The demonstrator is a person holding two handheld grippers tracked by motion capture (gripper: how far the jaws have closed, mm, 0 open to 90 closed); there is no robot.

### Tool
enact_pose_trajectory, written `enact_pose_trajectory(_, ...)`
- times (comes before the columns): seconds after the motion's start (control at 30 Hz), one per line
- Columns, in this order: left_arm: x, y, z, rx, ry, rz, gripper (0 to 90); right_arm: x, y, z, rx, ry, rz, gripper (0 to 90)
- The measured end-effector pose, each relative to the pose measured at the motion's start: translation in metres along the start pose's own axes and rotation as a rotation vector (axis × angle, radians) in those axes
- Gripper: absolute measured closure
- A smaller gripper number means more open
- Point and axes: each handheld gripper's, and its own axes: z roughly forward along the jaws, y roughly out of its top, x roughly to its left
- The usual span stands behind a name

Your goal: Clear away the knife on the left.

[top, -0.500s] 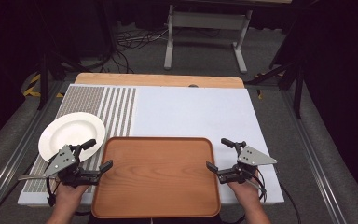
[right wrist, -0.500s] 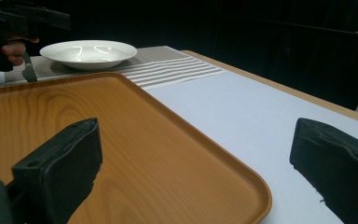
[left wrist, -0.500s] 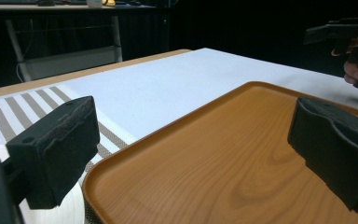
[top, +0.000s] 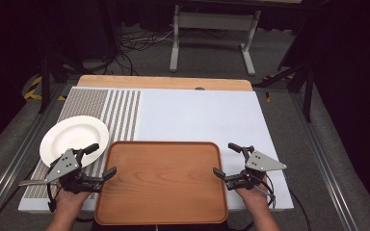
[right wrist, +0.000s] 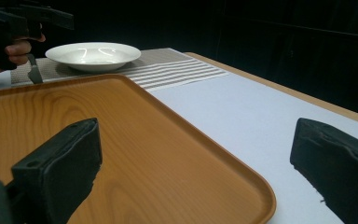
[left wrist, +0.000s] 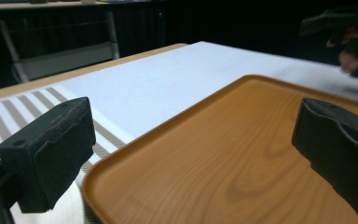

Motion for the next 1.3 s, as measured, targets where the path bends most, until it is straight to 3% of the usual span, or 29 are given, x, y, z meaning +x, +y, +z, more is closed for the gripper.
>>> enact_pose_trajectory(0.13, -0.003, 0.003, 0.001, 0.016, -0.021, 0.005, 1.8, 0.0, 0.0, 0.0, 0.001, 0.006, -0.002, 3.5)
enact_pose_trajectory(0.37, -0.002, 0.011, 0.004, 0.01, -0.075, -0.024, 5.0, -0.001, 0.0, 0.0, -0.001, 0.008, 0.005, 3.5)
enact_pose_trajectory(0.63, 0.003, 0.024, 0.01, 0.05, -0.106, -0.003, 5.9, -0.002, 0.0, 0.0, -0.002, 0.014, 0.009, 3.5)
enact_pose_trajectory(1.1, 0.015, 0.043, 0.004, 0.186, -0.192, 0.063, 5.5, -0.002, 0.0, 0.0, 0.0, 0.029, 0.019, 3.5)
enact_pose_trajectory(1.3, 0.021, 0.049, -0.004, 0.243, -0.205, 0.08, 5.6, -0.002, 0.0, 0.0, 0.004, 0.034, 0.019, 3.5)
